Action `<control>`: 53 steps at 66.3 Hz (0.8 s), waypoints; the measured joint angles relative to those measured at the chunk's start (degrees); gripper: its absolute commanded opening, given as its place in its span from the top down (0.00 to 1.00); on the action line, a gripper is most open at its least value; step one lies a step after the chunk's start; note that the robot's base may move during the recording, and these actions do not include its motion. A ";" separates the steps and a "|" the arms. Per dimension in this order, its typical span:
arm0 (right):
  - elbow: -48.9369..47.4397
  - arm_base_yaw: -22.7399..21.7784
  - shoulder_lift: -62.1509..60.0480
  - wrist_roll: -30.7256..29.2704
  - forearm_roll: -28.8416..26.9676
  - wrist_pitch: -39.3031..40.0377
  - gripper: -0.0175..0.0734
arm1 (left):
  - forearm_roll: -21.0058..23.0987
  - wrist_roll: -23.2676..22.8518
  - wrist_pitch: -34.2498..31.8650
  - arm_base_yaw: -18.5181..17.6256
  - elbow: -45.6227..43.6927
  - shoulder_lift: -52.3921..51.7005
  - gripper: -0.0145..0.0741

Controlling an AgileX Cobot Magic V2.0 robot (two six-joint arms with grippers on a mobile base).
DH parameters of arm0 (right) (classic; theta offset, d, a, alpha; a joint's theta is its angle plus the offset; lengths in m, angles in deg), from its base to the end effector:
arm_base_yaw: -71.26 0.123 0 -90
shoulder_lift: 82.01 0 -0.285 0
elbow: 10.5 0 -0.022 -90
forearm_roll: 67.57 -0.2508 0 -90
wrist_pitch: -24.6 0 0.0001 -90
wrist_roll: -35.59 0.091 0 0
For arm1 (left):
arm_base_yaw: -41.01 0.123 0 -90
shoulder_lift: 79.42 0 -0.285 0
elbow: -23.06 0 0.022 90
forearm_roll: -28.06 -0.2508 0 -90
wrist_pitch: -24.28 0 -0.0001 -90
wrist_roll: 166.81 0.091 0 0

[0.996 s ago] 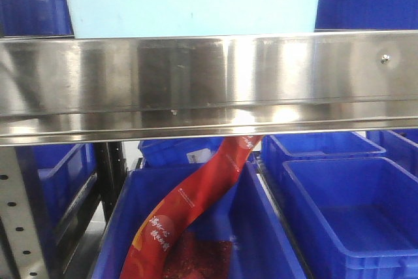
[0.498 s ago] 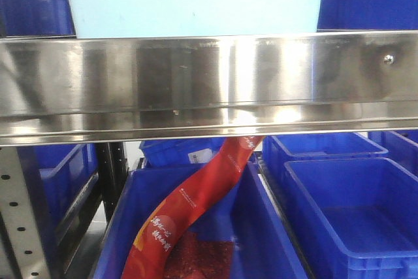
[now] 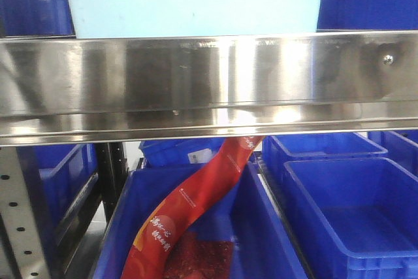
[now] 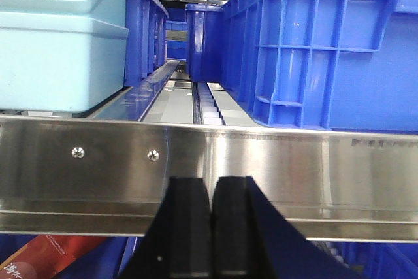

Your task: Move two blue bins to right shelf middle

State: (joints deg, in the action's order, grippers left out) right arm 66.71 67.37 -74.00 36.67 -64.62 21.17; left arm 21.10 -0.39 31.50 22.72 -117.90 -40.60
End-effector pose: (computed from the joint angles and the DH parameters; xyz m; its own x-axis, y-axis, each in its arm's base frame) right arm 0.0567 -0.0041 0.2076 0.0213 -0.0341 -0.9992 0.0716 0.9969 -0.0325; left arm 0.1041 -0.0329 0.3837 0.0469 -0.1379 -0.9893 0.3069 0.9445 -0.1171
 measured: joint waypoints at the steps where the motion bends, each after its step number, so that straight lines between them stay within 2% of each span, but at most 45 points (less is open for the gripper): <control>1: 0.00 0.00 0.00 0.00 0.00 0.00 0.99 | 0.00 0.00 0.00 0.00 0.00 0.00 0.96; 15: 0.00 0.00 0.00 0.00 0.00 0.00 0.99 | -0.45 0.64 0.00 0.00 0.12 -0.25 0.96; 24: 0.00 0.00 0.00 0.00 0.00 0.13 0.99 | -0.85 9.98 -0.52 1.61 2.23 -1.81 0.96; 34: 0.00 0.00 0.00 0.00 0.00 0.13 0.99 | 1.85 13.58 -6.22 6.39 11.08 -7.20 0.96; 43: 0.00 0.00 0.00 0.00 0.00 0.13 0.99 | 2.42 12.29 -7.21 11.51 19.85 -14.47 0.96; 53: 0.00 0.00 0.00 0.00 0.00 0.13 0.99 | 2.56 8.28 -7.21 15.56 28.55 -21.90 0.96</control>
State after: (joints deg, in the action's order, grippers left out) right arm 66.71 67.37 -74.00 36.67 -64.62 21.30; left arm 23.65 7.89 24.28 38.28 -89.35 -62.50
